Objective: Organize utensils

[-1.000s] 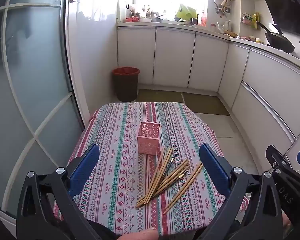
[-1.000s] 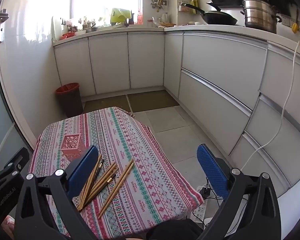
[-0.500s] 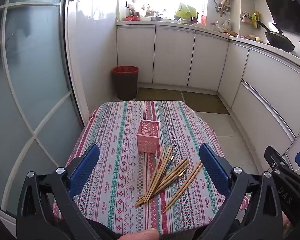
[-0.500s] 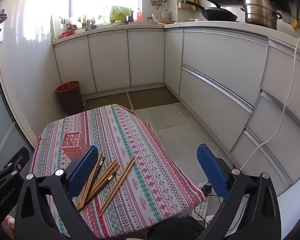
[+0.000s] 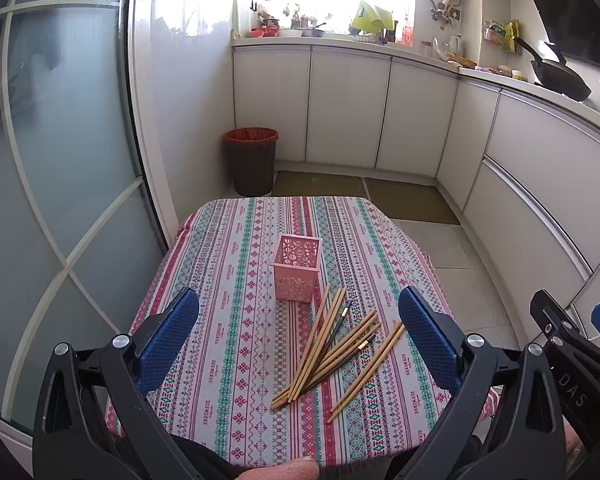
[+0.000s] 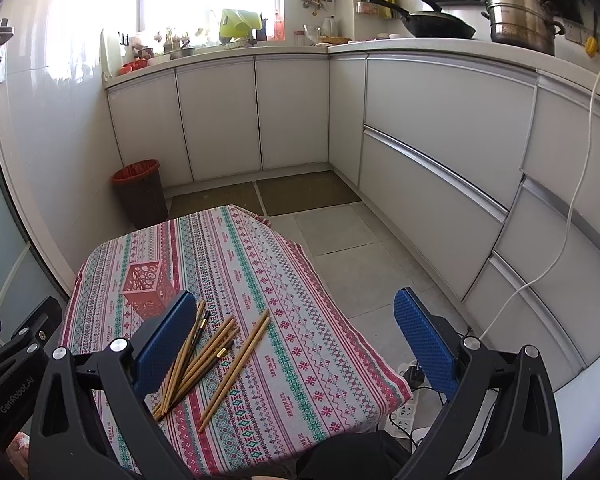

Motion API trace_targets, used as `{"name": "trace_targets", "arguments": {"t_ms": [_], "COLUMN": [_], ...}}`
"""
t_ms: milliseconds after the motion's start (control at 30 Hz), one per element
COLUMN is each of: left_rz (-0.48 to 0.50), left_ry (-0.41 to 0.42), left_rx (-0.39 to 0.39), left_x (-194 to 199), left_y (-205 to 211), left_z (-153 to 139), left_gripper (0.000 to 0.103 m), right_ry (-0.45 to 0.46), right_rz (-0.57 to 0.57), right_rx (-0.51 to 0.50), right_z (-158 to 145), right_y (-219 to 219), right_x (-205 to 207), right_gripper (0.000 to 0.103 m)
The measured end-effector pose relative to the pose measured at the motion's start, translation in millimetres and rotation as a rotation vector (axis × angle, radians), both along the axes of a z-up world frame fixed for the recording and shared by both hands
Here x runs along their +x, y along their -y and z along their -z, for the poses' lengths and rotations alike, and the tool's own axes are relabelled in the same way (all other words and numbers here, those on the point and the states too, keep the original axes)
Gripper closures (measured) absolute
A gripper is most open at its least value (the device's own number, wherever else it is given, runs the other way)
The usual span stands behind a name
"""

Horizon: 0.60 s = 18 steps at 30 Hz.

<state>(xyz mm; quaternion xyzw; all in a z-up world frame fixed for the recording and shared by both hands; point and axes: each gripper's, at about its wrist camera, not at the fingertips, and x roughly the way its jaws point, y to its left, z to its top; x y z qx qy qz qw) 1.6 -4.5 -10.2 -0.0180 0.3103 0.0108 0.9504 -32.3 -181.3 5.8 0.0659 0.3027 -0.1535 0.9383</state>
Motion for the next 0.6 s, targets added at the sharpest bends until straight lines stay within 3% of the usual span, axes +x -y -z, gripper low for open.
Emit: {"name": "trace_targets", "arguments": {"t_ms": [600], "left_rz": [-0.005], "left_ry": [-0.009], "left_rx": [0.004], "left_x": [0.0], "left_y": [0.8], "left_z": [3.8], "left_gripper": [0.007], "right_ry": [-0.009], "right_rz": [-0.002], "right_rx": [0.003], "right_z": [2.6], "right_y": [-0.1], "right_x": [1.4], "right_gripper": [0.007]}}
